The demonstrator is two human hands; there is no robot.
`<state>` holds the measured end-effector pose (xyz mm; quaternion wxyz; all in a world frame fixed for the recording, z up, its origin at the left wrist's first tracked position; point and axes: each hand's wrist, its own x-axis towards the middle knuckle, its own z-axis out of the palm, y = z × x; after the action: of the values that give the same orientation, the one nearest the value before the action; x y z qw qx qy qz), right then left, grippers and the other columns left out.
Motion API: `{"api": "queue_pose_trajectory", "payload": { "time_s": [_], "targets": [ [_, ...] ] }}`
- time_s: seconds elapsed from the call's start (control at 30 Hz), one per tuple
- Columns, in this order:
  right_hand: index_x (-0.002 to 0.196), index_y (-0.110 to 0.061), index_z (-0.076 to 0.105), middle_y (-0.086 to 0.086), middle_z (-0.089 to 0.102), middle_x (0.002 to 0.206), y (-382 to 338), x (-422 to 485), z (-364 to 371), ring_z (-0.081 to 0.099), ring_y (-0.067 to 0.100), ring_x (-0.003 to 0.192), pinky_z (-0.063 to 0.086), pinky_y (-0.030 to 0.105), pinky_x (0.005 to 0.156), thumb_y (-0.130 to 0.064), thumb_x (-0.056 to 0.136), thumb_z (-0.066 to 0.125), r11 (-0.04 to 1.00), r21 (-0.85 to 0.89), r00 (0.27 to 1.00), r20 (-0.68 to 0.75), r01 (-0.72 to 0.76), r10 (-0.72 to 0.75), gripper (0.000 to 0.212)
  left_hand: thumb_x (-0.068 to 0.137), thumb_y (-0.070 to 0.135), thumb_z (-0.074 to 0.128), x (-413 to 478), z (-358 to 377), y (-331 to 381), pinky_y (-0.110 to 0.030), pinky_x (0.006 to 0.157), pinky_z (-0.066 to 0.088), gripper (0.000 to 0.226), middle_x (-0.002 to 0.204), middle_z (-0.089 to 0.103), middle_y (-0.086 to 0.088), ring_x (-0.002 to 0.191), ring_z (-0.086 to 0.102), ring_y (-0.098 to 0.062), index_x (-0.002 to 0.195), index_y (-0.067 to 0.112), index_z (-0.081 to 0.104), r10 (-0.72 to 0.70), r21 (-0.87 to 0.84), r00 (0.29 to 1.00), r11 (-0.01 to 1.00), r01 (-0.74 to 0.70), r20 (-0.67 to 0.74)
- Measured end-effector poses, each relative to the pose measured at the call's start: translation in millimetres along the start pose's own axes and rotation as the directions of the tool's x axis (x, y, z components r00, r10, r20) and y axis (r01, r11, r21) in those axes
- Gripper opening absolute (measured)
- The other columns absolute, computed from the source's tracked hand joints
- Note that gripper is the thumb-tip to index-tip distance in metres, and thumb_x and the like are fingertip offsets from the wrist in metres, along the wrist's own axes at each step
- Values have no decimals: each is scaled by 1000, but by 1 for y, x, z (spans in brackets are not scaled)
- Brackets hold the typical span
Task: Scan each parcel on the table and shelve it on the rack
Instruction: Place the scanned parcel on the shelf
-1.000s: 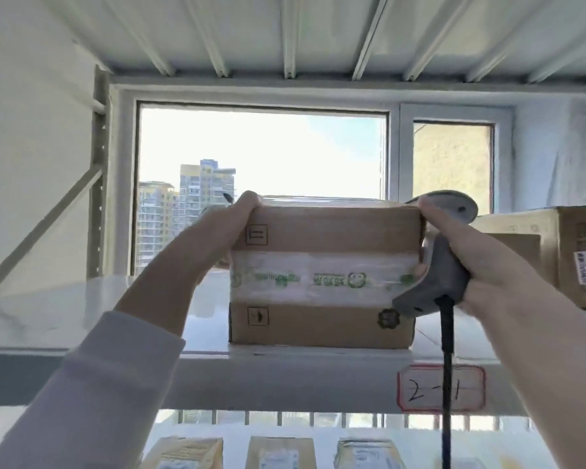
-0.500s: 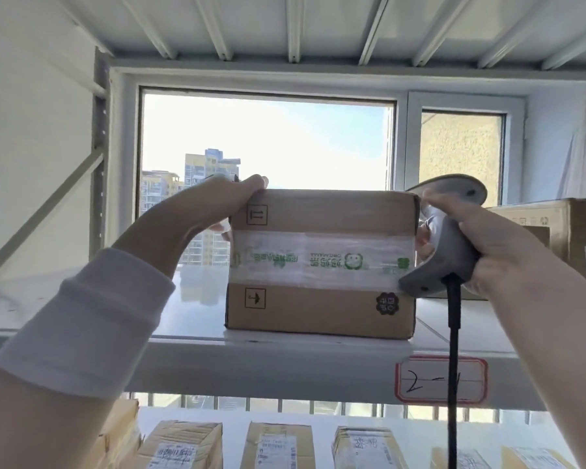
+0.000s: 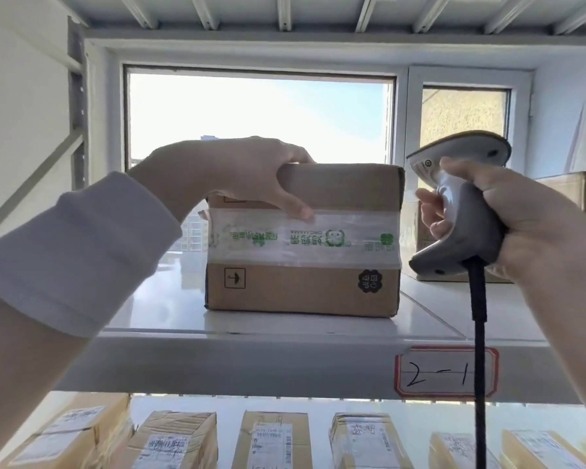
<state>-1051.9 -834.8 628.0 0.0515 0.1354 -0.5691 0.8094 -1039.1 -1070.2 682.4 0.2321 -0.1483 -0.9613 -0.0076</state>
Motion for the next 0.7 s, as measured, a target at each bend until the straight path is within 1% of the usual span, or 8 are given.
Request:
{"api": "queue_pose_trajectory", "payload": {
  "time_s": [0.07, 0.13, 0.2, 0.3, 0.47, 0.6, 0.7],
  "targets": [
    [97, -13, 57, 4, 65, 84, 3, 5, 2, 54, 11, 58, 42, 14, 40, -29, 87, 61, 1000, -6, 1000, 24, -6, 6, 19, 56, 65, 64, 9, 6, -10, -20, 58, 36, 71, 88, 55, 20, 76, 54, 0, 118, 35, 47, -23, -5, 1000, 1000, 23, 15],
    [99, -12, 57, 4, 67, 82, 8, 11, 3, 56, 12, 55, 41, 15, 40, -25, 87, 61, 1000, 2, 999, 43, -25, 25, 19, 61, 61, 67, 21, 13, -19, -22, 60, 38, 68, 90, 54, 19, 79, 53, -1, 121, 34, 46, -50, 4, 999, 999, 50, 17],
    [101, -10, 57, 7, 70, 81, 15, 17, 3, 58, 13, 51, 41, 16, 39, -21, 85, 62, 999, 23, 998, 43, -43, 41, 20, 65, 57, 69, 33, 21, -29, -23, 62, 38, 66, 92, 54, 19, 81, 52, -1, 122, 33, 46, -71, 1, 997, 997, 71, 21],
    [106, -9, 58, 10, 74, 83, 26, 28, 2, 62, 16, 52, 42, 18, 38, -17, 82, 64, 997, 54, 997, 43, -58, 56, 26, 70, 52, 71, 47, 31, -46, -23, 60, 37, 58, 92, 54, 20, 80, 51, 0, 119, 35, 47, -93, -16, 995, 996, 93, 26],
    [113, -7, 57, 11, 74, 83, 38, 41, 1, 61, 15, 52, 42, 18, 37, -16, 83, 62, 990, 96, 990, 106, -101, 90, 32, 71, 52, 71, 65, 40, -66, -23, 62, 36, 59, 93, 52, 21, 81, 50, 0, 121, 37, 45, -109, -31, 994, 993, 110, 29],
    [113, -7, 57, 13, 75, 86, 43, 46, 2, 61, 16, 53, 41, 18, 37, -17, 82, 62, 988, 109, 987, 130, -110, 96, 33, 72, 50, 71, 78, 46, -78, -26, 65, 38, 58, 99, 54, 16, 84, 50, -1, 122, 37, 44, -118, -32, 992, 992, 119, 40],
    [115, -8, 55, 15, 75, 88, 44, 48, 4, 60, 16, 50, 41, 18, 36, -18, 83, 62, 985, 127, 983, 153, -119, 99, 35, 73, 49, 71, 86, 50, -85, -27, 66, 38, 59, 103, 55, 13, 85, 50, -2, 124, 36, 44, -121, -36, 992, 992, 123, 42]
  ]
}}
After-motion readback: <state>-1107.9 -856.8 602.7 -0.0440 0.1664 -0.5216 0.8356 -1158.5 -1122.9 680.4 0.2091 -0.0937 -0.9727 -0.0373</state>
